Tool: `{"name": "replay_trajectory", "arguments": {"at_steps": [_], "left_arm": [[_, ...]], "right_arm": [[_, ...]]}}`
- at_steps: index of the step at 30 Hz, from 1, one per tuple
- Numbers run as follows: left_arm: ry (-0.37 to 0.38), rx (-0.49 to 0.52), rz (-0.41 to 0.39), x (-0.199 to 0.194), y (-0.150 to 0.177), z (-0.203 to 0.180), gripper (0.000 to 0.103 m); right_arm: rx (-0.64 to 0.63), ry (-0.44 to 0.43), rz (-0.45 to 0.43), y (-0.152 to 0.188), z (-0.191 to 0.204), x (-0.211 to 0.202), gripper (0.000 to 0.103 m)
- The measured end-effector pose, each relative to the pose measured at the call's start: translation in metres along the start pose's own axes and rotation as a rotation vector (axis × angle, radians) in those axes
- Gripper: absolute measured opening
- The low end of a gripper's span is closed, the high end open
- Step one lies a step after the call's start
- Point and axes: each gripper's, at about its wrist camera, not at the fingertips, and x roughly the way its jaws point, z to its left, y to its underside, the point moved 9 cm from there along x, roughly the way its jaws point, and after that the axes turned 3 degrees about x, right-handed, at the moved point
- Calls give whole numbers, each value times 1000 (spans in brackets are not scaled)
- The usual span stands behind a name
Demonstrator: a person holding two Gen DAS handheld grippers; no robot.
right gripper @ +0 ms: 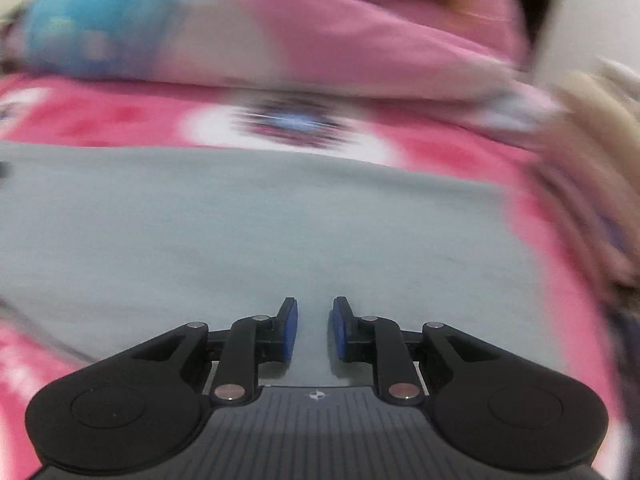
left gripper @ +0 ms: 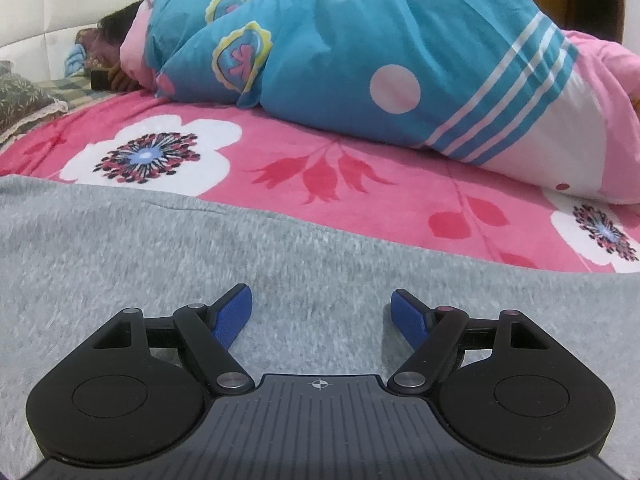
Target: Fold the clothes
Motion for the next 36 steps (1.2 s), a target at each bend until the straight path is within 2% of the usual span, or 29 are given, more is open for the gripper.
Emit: {"name": "replay_trajectory", "arguments": {"at_steps": [2,5,6,7,8,10,11,13,16,17,22,24,27,29,31,32,33,34,36], "left_arm": [[0,0,-1,0,0,0,77],[-6,7,-4,0,1,0,77],[-9,11,-5,-1,2,0,78],[-11,14,-6,-1,2,0,78],[-11,14,-7,-1,2,0,78],[-11,14,-9,-1,2,0,78],[-10,12,-9,0,2,0,78],[-10,12,-9,0,2,0,78],[-15,18,-9,1,2,-1,79],[-17,20,-9,1,2,-1,79],[-18,20,-11,2,2,-2,79],[-20,23,-12,2,2,-3,80],[-22,26,-14,2,3,-3,80],[-17,21,-16,1,3,-2,80],[-14,18,-16,1,3,-2,80],[-14,19,-16,1,3,-2,80],[-15,20,-16,1,3,-2,80],[-16,21,-16,1,3,-1,80],[-16,22,-16,1,3,-1,80]], "right_arm": [[86,-14,-27,-3,-11,-10,21],[35,-210,-138,-14,50,-33,20],[-15,-313,-157,-13,85,-38,20],[-66,-376,-152,-8,111,-40,20],[-116,-412,-145,-1,129,-40,20],[-180,-402,-135,14,137,-32,20],[-178,-380,-127,23,123,-25,21],[-72,-373,-126,29,74,-15,21],[120,-205,-112,38,-35,-5,8],[168,-140,-109,42,-69,-4,9],[353,11,-156,45,-140,-24,11],[329,-59,-224,29,-114,-39,11],[254,-212,-237,9,-59,-33,12],[216,-273,-197,6,-34,-21,12],[219,-242,-139,19,-44,-5,12],[234,-190,-128,27,-61,-1,10],[287,-146,-136,35,-92,1,8],[378,-148,-145,41,-121,-3,0],[556,-120,-130,44,-161,-4,0]]}}
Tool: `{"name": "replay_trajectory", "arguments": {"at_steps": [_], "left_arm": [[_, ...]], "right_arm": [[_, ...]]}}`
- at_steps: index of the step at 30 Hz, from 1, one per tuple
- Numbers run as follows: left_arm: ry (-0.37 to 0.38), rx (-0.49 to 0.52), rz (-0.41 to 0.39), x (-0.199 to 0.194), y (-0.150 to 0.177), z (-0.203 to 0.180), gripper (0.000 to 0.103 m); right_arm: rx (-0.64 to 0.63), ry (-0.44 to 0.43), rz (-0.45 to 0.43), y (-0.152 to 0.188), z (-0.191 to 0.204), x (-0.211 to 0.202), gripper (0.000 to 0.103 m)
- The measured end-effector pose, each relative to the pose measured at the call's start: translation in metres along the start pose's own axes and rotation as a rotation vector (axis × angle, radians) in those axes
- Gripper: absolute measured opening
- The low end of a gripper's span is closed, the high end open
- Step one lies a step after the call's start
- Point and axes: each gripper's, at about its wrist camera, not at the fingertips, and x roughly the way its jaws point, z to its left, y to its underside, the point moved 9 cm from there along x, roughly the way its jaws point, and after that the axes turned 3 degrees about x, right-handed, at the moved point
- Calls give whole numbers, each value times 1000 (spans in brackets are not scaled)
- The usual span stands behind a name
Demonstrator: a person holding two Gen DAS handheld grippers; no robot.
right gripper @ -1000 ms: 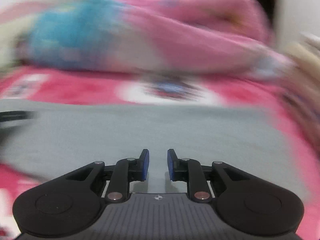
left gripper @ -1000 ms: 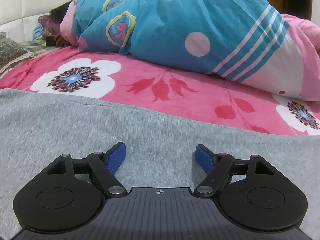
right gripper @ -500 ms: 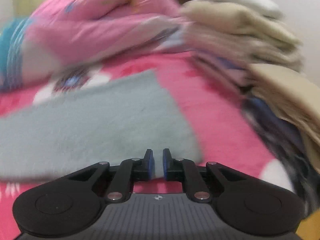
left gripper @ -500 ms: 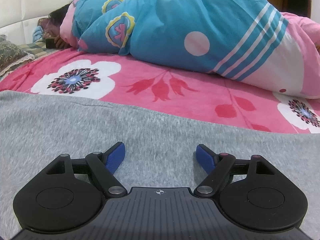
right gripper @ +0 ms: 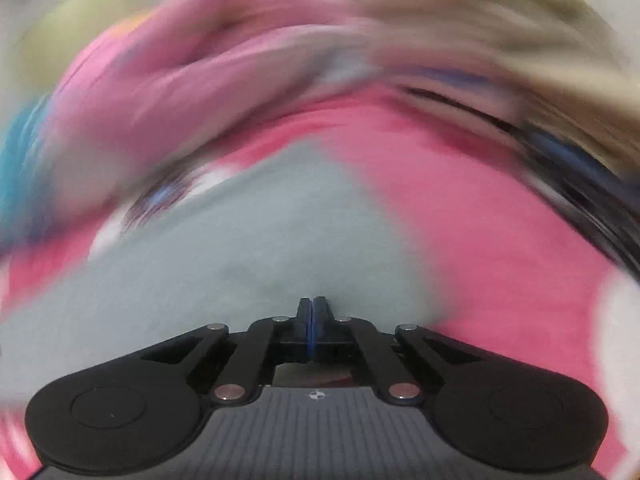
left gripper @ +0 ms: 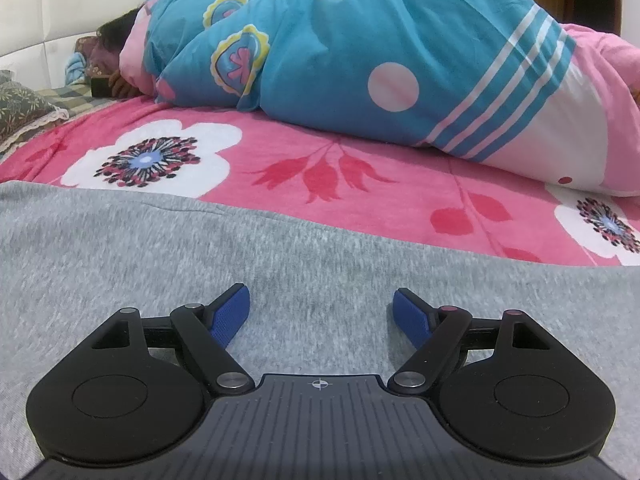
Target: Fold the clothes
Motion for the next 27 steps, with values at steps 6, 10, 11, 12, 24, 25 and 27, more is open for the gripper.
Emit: {"name": "replay_trajectory", "arguments": {"at_steps": [6,10,11,12,24,25,27], "left_arm": [[-1,1,0,0,0,0,80],[3,-3,-1,1,0,0,80],[6,-4,-1,1,0,0,80],[8,-5,-1,1,0,0,80],[11,4,2,2,0,-2,83],[9,8,2,2,0,-3,84],[4,14,2,2,0,-3,84]], "right_arm": [[-182,-2,-38,-20,79,3,13],[-464,-198,100,19,192,48,18],[-534,-235,145,30,211,62,18],[-557,-235,170,34,213,74,18],[-319,92,81,-72,88,106,21],[-329,13,95,-63,104,104,24],[-373,-113,152,-43,134,109,27]]}}
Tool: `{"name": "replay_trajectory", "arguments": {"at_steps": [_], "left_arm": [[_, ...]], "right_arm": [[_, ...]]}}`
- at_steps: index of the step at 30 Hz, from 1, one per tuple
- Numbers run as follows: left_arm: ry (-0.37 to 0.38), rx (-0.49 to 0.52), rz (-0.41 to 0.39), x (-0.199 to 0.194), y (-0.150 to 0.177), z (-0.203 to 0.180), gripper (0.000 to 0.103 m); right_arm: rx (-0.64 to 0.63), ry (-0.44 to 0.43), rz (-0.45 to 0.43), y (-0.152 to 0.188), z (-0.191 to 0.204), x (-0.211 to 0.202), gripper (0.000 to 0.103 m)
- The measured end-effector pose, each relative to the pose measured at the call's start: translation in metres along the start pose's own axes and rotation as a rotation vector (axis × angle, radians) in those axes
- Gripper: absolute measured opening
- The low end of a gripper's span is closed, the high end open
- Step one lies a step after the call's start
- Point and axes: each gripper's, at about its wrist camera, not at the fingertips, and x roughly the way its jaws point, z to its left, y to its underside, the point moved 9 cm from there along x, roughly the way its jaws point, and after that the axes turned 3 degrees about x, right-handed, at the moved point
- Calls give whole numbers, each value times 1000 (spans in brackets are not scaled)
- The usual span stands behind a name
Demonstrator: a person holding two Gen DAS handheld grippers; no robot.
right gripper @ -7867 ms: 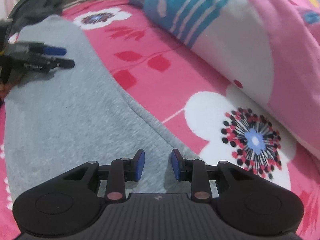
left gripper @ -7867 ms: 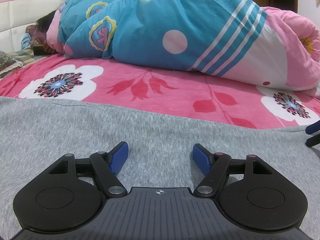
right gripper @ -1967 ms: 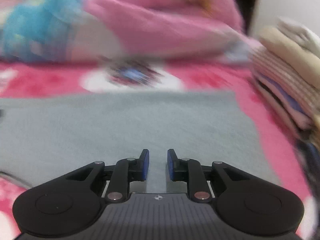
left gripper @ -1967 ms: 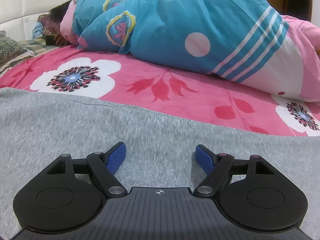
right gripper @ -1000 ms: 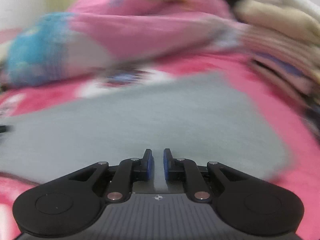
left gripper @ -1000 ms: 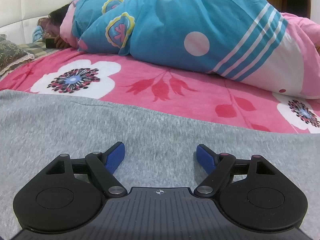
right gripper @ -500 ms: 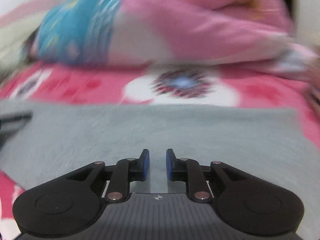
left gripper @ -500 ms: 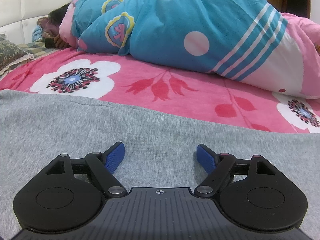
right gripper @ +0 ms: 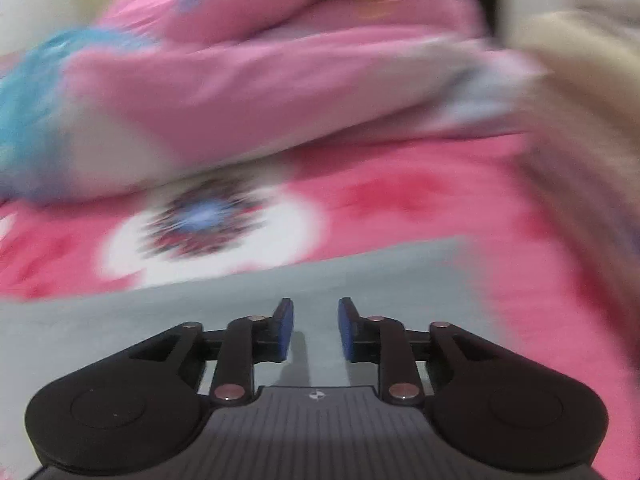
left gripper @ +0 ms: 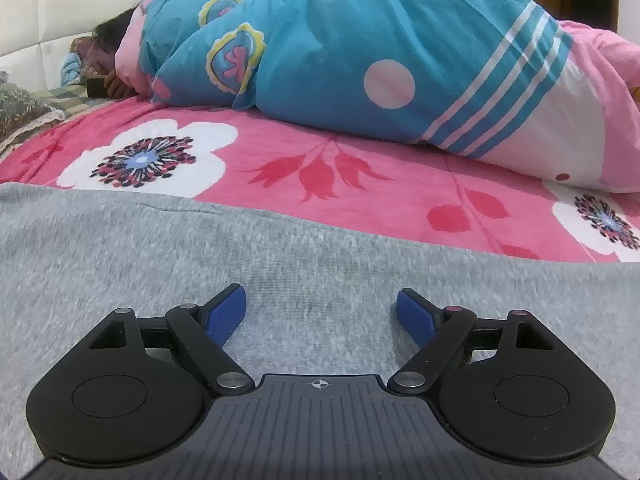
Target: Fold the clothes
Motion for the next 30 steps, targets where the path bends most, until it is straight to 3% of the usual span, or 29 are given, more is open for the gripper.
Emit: {"name": "replay_trajectory", "arguments": {"at_steps": [2,6,8,12,14,17,19,20,22,25,28,30], "left_arm": [[-2,2,-1,0,0,0,84],[0,-1,-3,0,0,0,84],[-1,1,-3,0,0,0,84],[-2,3,-3,0,0,0,84],[-3,4,-3,0,0,0,84],[-4,4,-5,0,1,0,84],[-4,3,-7,0,1,0,84],[-4,2,-9,-1,2,0,84],[-3,1,-13,-1,2,0,84],[5,0,-19,-1,2,0,85],[18,7,-27,-7,-1,-1,85],[2,19,-70,-25,-6,-3,85]], "right_arm": [[-52,26,46,2,0,24,27],[146,262,-26,-29,-95,38,27],[279,407,-32,-27,-150,22,30],[325,247,-92,-2,-138,-37,30],[307,59,-84,20,-110,-51,33],[210,-21,-4,72,-89,-57,31],[241,12,-61,88,-113,-70,16],[303,80,-80,92,-132,-82,18],[346,348,-101,99,-164,-110,29],[279,355,-189,94,-147,-150,29],[193,189,-260,85,-84,-161,38],[92,75,-252,85,-36,-151,41]]}}
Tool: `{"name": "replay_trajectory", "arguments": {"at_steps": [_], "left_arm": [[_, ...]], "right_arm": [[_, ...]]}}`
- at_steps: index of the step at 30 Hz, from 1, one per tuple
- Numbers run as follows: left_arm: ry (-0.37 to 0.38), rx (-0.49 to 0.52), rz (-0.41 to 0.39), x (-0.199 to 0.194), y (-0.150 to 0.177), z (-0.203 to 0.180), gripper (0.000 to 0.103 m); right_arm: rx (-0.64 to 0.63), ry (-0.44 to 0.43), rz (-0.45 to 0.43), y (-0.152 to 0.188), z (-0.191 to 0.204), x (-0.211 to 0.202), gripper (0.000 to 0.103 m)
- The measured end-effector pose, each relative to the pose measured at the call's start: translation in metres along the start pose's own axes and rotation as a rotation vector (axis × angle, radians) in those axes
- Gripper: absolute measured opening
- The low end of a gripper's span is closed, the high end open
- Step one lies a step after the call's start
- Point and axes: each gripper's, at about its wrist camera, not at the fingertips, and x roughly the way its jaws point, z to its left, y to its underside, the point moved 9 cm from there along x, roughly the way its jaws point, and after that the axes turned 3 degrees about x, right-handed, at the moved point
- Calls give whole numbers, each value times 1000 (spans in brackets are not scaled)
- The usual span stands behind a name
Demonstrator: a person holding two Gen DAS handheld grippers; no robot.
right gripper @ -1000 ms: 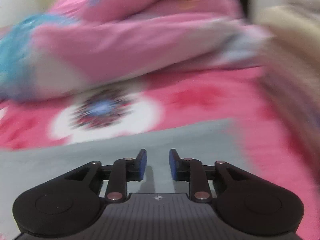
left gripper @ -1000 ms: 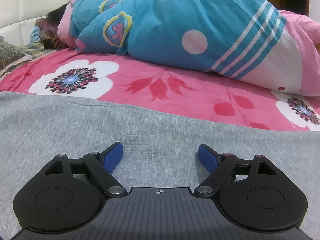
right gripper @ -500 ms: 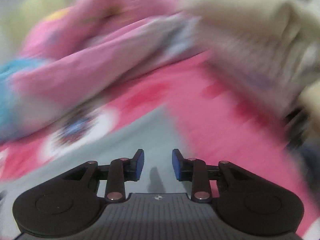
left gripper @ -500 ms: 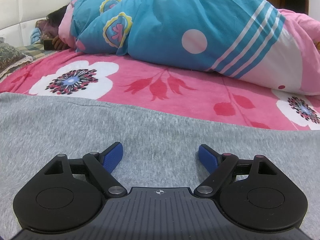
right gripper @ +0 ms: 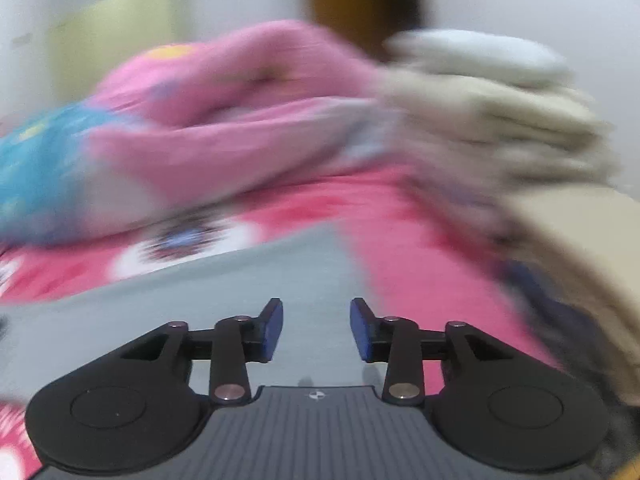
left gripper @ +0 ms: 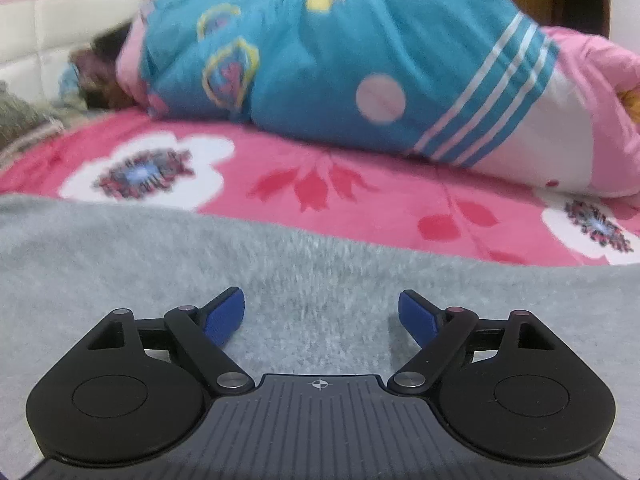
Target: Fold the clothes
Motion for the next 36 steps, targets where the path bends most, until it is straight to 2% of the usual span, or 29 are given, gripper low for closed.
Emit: {"name": "replay_trajectory", "arguments": {"at_steps": [3,5,7,9,12,15,17,19,20,22,23,26,28,30,32,33,36], "left_arm": [[43,46,-71,-40,-7,-19,86],[82,103,-87,-63,-1,-40,89],[99,182,-83,-83,13,-61,90],[112,221,-78,-93,28,-74,91],[140,229,-96,-105,39,-90,91],[170,221,-98,-107,43,-108,91],[172,234,-74,-102,49,-122,91],[163,253,-40,-97,59,-133,91],[155,264,-17,-94,66,-137,91],[132,266,33,-87,81,-138,91],[130,257,27,-88,84,-137,92],[129,235,13,-91,91,-132,95],[144,224,6,-91,93,-131,96],[158,215,2,-89,94,-131,98],[158,215,-4,-90,94,-131,99],[159,214,-8,-90,94,-131,99],[170,192,-27,-96,93,-129,99]], "right_arm": [[-98,-110,67,31,53,27,41],[-41,-84,62,40,31,25,41],[16,-58,56,49,9,24,41],[73,-31,50,58,-13,22,40],[146,88,29,51,-54,-4,42],[102,93,-33,41,-44,-18,42],[83,17,-56,33,-19,-14,42],[5,-15,-70,32,12,-2,42],[-40,-18,-67,37,24,2,43],[-116,-34,-9,57,43,21,43],[-137,-16,42,68,43,33,43],[-168,8,11,83,41,21,43],[-139,31,33,84,38,10,43],[-102,27,34,80,39,-6,50],[-85,-1,-25,72,45,-30,66],[-89,-20,-58,64,54,-35,69],[-130,-66,-108,50,84,-31,83]]}}
